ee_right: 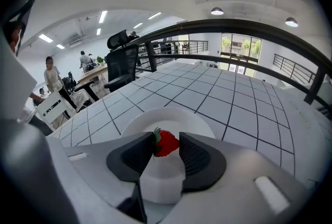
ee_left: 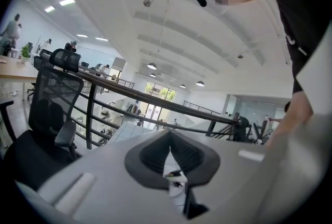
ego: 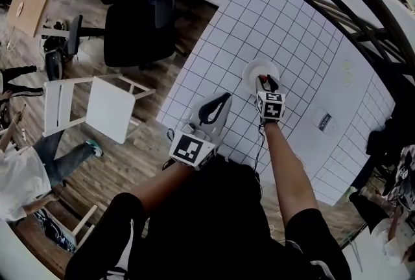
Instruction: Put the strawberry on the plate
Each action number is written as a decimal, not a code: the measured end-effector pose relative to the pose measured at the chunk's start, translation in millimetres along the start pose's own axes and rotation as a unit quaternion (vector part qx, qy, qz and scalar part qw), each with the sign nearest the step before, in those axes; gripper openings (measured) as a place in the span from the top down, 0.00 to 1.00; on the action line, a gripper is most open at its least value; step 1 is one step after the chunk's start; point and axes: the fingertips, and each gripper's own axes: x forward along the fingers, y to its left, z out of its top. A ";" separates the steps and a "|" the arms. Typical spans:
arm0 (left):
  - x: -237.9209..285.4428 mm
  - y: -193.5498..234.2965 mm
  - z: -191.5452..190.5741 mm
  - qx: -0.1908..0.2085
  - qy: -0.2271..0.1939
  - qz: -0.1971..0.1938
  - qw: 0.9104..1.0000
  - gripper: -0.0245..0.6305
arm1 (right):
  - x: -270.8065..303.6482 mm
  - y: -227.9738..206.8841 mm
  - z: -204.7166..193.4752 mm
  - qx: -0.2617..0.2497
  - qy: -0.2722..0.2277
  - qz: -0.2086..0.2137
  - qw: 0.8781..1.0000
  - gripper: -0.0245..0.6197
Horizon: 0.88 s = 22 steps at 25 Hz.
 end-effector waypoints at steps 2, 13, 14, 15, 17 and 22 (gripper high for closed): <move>-2.1 1.0 0.9 -0.001 0.006 0.006 1.000 0.95 | -1.0 -1.2 0.8 0.001 -0.004 -0.006 1.000 0.72; -13.2 5.7 -2.6 0.001 -0.003 0.012 1.000 0.95 | -11.6 0.4 11.2 -0.003 -0.027 -0.003 1.000 0.65; -14.4 5.7 -2.6 -0.001 -0.004 0.012 1.000 0.95 | -14.0 1.1 12.7 -0.003 -0.029 -0.002 1.000 0.65; -15.5 5.7 -2.4 -0.003 -0.003 0.013 1.000 0.95 | -16.1 1.8 14.2 -0.003 -0.030 0.000 1.000 0.66; -16.4 5.3 -1.4 -0.005 -0.002 0.013 1.000 0.95 | -20.7 2.2 17.9 0.000 -0.031 0.001 1.000 0.66; -16.8 1.3 -0.6 0.002 -0.005 0.006 1.000 0.95 | -36.3 5.3 23.5 0.001 -0.038 0.003 0.999 0.66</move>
